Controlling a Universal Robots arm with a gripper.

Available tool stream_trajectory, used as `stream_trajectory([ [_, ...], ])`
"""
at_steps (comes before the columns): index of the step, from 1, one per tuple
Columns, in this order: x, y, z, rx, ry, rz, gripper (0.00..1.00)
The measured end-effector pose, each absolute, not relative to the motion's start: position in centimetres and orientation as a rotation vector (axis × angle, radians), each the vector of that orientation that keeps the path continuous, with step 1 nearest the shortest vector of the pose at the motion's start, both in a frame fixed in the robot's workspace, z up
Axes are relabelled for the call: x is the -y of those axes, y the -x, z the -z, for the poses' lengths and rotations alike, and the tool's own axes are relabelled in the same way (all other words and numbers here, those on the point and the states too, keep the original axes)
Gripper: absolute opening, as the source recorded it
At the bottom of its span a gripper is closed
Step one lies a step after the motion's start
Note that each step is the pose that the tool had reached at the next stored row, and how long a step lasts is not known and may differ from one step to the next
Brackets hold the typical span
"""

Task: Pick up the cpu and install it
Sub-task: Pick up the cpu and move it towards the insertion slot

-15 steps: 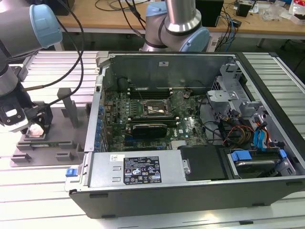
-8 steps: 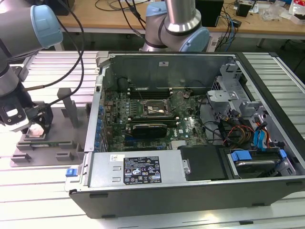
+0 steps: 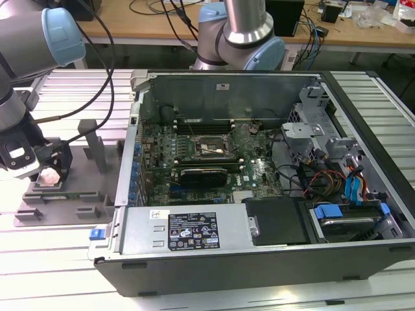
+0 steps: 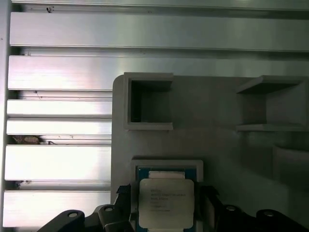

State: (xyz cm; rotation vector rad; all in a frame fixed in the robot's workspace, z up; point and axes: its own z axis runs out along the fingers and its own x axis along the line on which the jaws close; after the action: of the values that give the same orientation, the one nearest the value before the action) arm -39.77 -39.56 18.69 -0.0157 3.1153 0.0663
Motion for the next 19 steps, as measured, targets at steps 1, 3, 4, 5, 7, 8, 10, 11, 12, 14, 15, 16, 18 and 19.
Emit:
stream_trajectory([
  [1,39.56,39.78,-18.68,-3.115,0.016,-0.067,0.68],
  [3,39.54,39.79,-18.66,-3.116,0.016,-0.067,0.68],
  [4,39.54,39.79,-18.66,-3.116,0.016,-0.068,0.68],
  [5,39.54,39.79,-18.66,-3.115,0.016,-0.068,0.68],
  [7,39.53,39.78,-18.76,-3.115,0.016,-0.068,0.68],
  [8,39.53,39.78,-18.77,-3.115,0.016,-0.068,0.68],
  [10,39.54,39.79,-18.78,-3.115,0.016,-0.068,0.68],
  [11,39.54,39.79,-18.78,-3.115,0.016,-0.068,0.68],
  [12,39.54,39.79,-18.78,-3.115,0.016,-0.068,0.68],
  [14,39.54,39.79,-18.76,-3.115,0.016,-0.068,0.68],
  [15,39.54,39.79,-18.71,-3.116,0.016,-0.067,0.68],
  [16,39.54,39.79,-18.68,-3.115,0.016,-0.068,0.68],
  [18,39.54,39.79,-18.51,-3.115,0.016,-0.068,0.68],
  [19,39.49,39.78,-18.47,-3.115,0.016,-0.068,0.68],
])
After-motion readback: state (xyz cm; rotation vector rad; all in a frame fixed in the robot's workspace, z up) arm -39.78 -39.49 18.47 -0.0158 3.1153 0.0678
